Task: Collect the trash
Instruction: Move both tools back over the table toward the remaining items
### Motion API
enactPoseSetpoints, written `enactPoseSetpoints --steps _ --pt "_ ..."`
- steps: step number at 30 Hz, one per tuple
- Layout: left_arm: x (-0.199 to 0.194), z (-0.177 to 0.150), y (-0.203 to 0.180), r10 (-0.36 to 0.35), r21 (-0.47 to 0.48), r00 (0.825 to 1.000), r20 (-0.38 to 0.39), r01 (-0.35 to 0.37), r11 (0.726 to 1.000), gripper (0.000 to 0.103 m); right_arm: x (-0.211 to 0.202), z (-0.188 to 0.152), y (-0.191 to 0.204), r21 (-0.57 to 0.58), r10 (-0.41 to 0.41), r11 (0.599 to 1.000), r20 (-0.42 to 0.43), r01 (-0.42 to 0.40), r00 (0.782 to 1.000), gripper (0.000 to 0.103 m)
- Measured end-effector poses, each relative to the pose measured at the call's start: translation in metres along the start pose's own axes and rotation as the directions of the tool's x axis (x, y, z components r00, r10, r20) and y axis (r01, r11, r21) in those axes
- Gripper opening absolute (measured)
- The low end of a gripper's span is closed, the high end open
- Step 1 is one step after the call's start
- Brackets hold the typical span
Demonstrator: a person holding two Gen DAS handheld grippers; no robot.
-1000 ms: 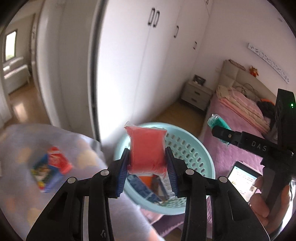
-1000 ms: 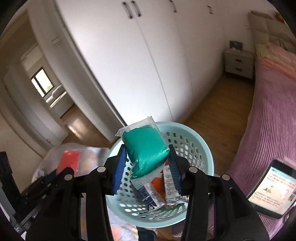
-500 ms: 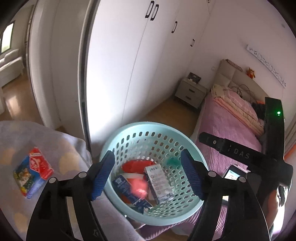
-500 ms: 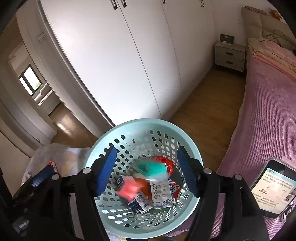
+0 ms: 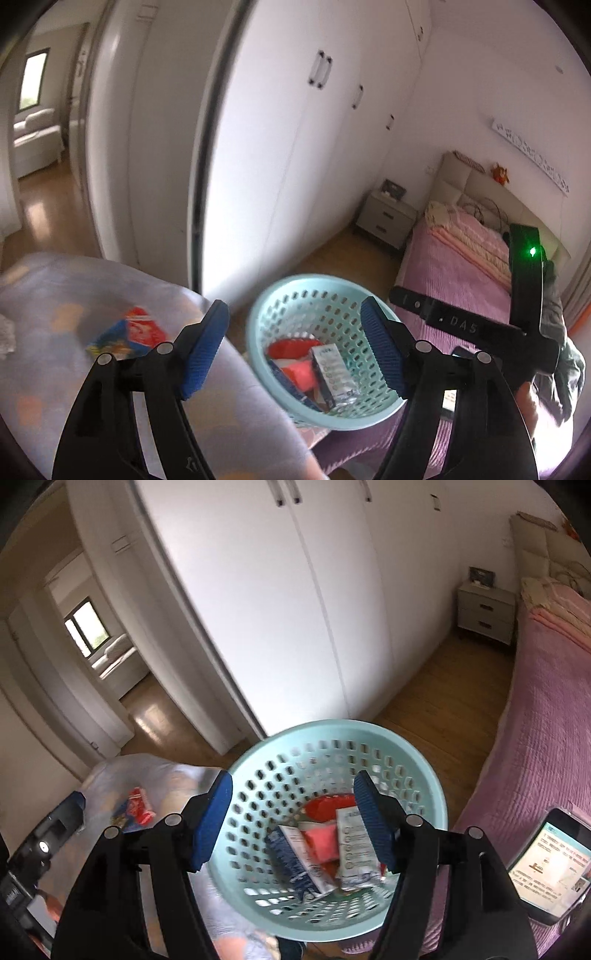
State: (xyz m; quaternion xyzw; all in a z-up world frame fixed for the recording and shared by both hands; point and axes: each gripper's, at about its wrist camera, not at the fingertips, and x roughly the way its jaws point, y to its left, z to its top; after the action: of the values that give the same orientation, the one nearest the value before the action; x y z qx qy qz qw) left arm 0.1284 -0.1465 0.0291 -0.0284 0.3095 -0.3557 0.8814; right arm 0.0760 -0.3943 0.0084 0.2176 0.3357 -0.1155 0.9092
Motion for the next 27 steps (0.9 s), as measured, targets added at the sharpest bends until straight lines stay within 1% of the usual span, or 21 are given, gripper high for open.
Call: enactPoseSetpoints --steps 3,7,9,10,12,13,15,17,18,20,21,23,24,25,26,27 --pt "-0.021 0.003 0.018 0.030 -0.030 0.999 0.031 -0.029 0.999 0.072 0.000 -0.002 0.022 -0.040 0.040 0.998 0.000 -0.040 0.999 0.065" --pt "-0.048 0.004 0.055 0.100 -0.100 0.993 0.061 -0.094 0.991 0.072 0.004 -0.007 0.057 -0.110 0.090 0.990 -0.012 -0.091 0.996 0.065" --pt "-0.061 0.003 0.078 0.146 -0.139 0.987 0.074 -0.135 0.981 0.072 0.007 -0.012 0.072 -0.135 0.110 0.985 -0.021 -0.112 0.994 0.065" --pt "-0.070 0.002 0.095 0.180 -0.173 0.980 0.080 -0.164 0.971 0.072 0.010 -0.014 0.082 -0.151 0.123 0.980 -0.029 -0.126 0.992 0.065" --pt "-0.080 0.000 0.117 0.221 -0.220 0.972 0.082 -0.199 0.955 0.072 0.014 -0.020 0.096 -0.179 0.133 0.974 -0.032 -0.137 0.991 0.065" --pt "-0.086 -0.001 0.132 0.249 -0.250 0.965 0.082 -0.222 0.943 0.072 0.018 -0.025 0.106 -0.195 0.134 0.971 -0.031 -0.138 0.990 0.065" --pt "-0.095 -0.004 0.160 0.304 -0.304 0.950 0.074 -0.269 0.914 0.072 0.027 -0.034 0.122 -0.216 0.147 0.964 -0.050 -0.154 0.988 0.065" --pt "-0.100 -0.011 0.190 0.372 -0.358 0.927 0.049 -0.331 0.873 0.072 0.040 -0.047 0.141 -0.247 0.164 0.952 -0.086 -0.181 0.983 0.065" --pt "-0.098 -0.016 0.207 0.408 -0.383 0.912 0.032 -0.366 0.848 0.072 0.047 -0.052 0.150 -0.260 0.168 0.947 -0.101 -0.189 0.981 0.065" --pt "-0.092 -0.024 0.233 0.449 -0.414 0.893 -0.026 -0.418 0.808 0.072 0.062 -0.065 0.168 -0.284 0.177 0.935 -0.142 -0.211 0.974 0.065" --pt "-0.088 -0.031 0.249 0.467 -0.441 0.882 -0.065 -0.446 0.779 0.072 0.069 -0.071 0.176 -0.295 0.178 0.930 -0.163 -0.220 0.970 0.065" --pt "-0.085 -0.042 0.275 0.481 -0.497 0.870 -0.108 -0.466 0.732 0.072 0.082 -0.082 0.190 -0.314 0.179 0.919 -0.202 -0.237 0.963 0.065" --pt "-0.083 -0.046 0.285 0.488 -0.524 0.863 -0.132 -0.479 0.704 0.072 0.088 -0.086 0.195 -0.323 0.178 0.915 -0.217 -0.242 0.960 0.065" --pt "-0.081 -0.053 0.298 0.502 -0.553 0.847 -0.175 -0.506 0.662 0.071 0.094 -0.092 0.201 -0.331 0.178 0.910 -0.235 -0.251 0.955 0.065" --pt "-0.077 -0.058 0.309 0.501 -0.572 0.839 -0.211 -0.522 0.633 0.069 0.099 -0.095 0.206 -0.334 0.178 0.907 -0.251 -0.258 0.952 0.065" --pt "-0.075 -0.060 0.314 0.488 -0.584 0.848 -0.210 -0.508 0.633 0.068 0.104 -0.097 0.210 -0.332 0.178 0.905 -0.272 -0.266 0.946 0.065"
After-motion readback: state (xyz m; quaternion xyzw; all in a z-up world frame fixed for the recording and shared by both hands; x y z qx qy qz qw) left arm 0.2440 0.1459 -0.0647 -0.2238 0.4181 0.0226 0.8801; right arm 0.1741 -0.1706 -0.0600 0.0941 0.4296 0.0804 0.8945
